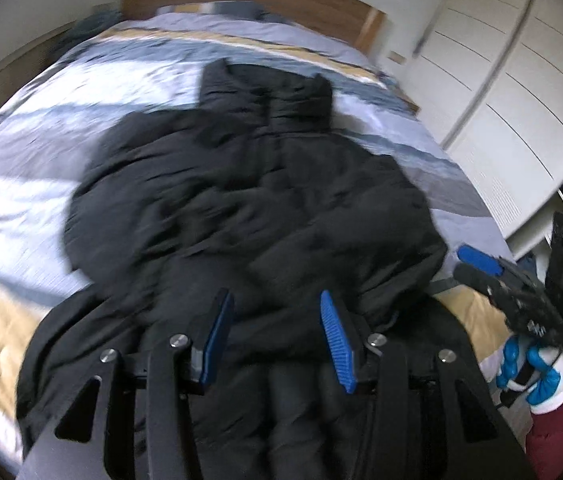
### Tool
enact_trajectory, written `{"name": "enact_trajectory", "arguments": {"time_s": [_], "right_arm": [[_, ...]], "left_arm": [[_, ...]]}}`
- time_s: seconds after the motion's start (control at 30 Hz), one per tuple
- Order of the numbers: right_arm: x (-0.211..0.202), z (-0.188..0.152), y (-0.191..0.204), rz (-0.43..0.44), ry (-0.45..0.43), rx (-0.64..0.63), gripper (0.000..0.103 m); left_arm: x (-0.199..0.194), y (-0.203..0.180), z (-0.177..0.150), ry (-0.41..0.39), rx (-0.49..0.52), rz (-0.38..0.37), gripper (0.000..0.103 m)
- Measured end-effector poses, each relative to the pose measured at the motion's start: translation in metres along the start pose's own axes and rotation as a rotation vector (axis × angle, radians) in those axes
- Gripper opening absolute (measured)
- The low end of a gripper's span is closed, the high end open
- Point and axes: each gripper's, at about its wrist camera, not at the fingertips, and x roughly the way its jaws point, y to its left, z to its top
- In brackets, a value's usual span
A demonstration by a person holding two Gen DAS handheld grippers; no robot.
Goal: Fold large clothes
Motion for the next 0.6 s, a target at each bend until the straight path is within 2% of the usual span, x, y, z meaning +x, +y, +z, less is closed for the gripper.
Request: {"name": "enact_trajectory", "arguments": {"time_s": [0.17,0.27,0.5,0.6], "right_arm": [[0.005,0.021,-0.041,-0.082,-0.020,0.034,0.065],[0.015,0.032,-0.058,-0.099,-0.020,0.049,0.065],[0.058,0.037,-0.078,-0.113,0.028,0.066,0.065],[0.082,0.024,-0.086,-0.119,0.078,0.078,0.069]], "left_arm": [[0.036,-0.046,0.026,0.016,0.103,-0.053,0.043],[0.060,-0.059,0.039,0.026,0.132,-0.054,0.043],[0.121,-0.034,0.042,0.090,0.098,0.004,0.044],[0.135,-0.013,0.032,0.104,0.069,-0.020,0.044]]}}
